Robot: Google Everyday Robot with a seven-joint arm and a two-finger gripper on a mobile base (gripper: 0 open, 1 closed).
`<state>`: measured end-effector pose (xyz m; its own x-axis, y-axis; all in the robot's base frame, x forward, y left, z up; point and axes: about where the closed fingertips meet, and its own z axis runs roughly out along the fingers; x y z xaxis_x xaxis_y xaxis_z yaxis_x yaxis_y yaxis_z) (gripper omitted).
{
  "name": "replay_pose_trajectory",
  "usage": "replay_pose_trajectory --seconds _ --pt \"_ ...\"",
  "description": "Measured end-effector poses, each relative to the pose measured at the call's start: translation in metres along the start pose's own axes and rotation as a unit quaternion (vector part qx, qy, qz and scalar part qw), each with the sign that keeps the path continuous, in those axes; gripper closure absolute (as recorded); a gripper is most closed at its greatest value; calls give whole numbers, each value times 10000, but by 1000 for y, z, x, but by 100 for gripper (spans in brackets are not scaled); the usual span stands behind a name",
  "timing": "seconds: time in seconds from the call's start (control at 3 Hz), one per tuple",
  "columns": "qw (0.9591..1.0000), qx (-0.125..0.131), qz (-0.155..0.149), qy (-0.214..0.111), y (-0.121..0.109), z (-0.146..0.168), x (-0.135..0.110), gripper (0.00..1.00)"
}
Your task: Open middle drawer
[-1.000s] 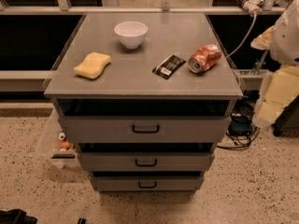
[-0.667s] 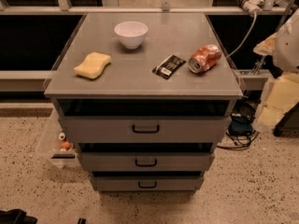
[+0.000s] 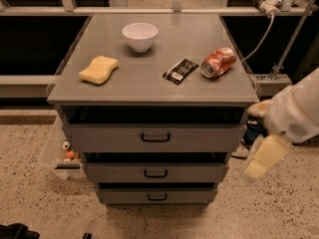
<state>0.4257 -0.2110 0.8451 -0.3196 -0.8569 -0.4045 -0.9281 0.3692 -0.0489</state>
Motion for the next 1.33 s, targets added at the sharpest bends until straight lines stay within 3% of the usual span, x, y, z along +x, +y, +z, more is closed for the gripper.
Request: replay_pose_trajectory --seconds 0.33,0.67,1.0,1.33 --pt "9958 -641 502 -421 31 96 29 0" --pt "9861 -1320 913 -427 59 175 56 0" --pt "9834 -1465 980 -431 64 188 62 0" --pt "9751 -1705 1308 -544 62 219 77 0"
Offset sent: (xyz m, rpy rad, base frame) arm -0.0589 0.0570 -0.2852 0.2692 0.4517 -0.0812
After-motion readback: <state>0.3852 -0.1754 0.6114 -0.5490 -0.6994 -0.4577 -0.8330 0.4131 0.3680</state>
